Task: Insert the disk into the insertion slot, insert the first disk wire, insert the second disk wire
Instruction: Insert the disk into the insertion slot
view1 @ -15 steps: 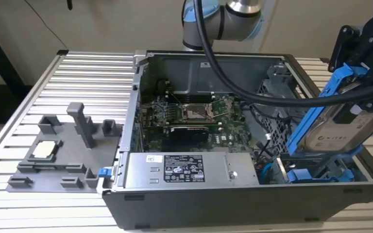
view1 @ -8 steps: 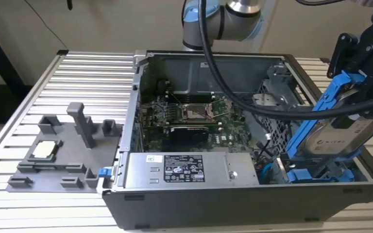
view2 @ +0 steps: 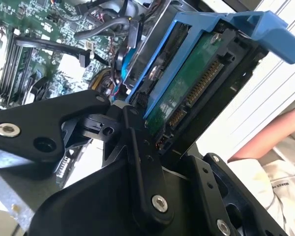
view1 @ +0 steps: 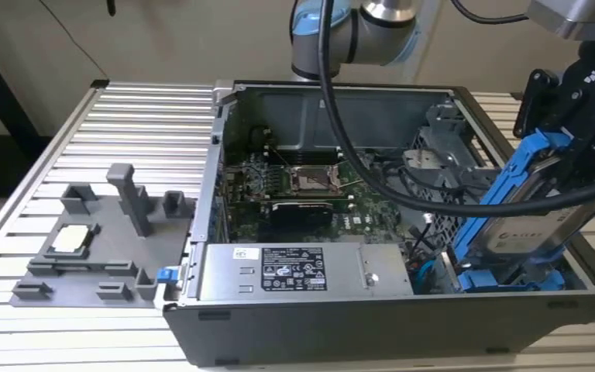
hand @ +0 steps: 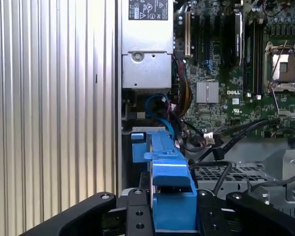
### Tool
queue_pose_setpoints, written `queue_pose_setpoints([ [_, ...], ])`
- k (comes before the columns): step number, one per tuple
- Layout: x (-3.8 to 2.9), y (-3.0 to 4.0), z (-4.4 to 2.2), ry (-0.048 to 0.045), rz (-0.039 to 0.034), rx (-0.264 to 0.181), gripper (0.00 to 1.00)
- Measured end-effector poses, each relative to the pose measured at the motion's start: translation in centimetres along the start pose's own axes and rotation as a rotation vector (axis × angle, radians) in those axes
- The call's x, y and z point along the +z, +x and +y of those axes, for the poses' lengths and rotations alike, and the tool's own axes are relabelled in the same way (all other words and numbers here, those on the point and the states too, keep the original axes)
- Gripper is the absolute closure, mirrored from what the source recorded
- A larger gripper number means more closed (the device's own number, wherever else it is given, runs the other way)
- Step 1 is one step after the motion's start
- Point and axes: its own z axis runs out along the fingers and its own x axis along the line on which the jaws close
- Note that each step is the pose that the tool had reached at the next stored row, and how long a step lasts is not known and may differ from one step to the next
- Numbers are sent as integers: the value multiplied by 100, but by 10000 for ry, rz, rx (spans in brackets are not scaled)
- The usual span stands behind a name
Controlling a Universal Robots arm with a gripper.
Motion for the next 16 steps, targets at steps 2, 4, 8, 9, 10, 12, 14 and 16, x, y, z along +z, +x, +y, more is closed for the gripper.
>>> queue_pose_setpoints([
  [2, 31, 0, -1, 1, 2, -129, 68],
  [4, 56, 0, -2, 2, -3, -129, 68],
  [8, 85, 0, -23, 3, -58, -131, 68],
  [9, 91, 0, -30, 3, -79, -132, 68],
  [10, 98, 0, -36, 3, -96, -133, 68],
  [12, 116, 0, -39, 4, -128, -132, 68],
  [14, 136, 0, -46, 4, -141, -134, 68],
  [16, 159, 0, -58, 4, -141, -134, 68],
])
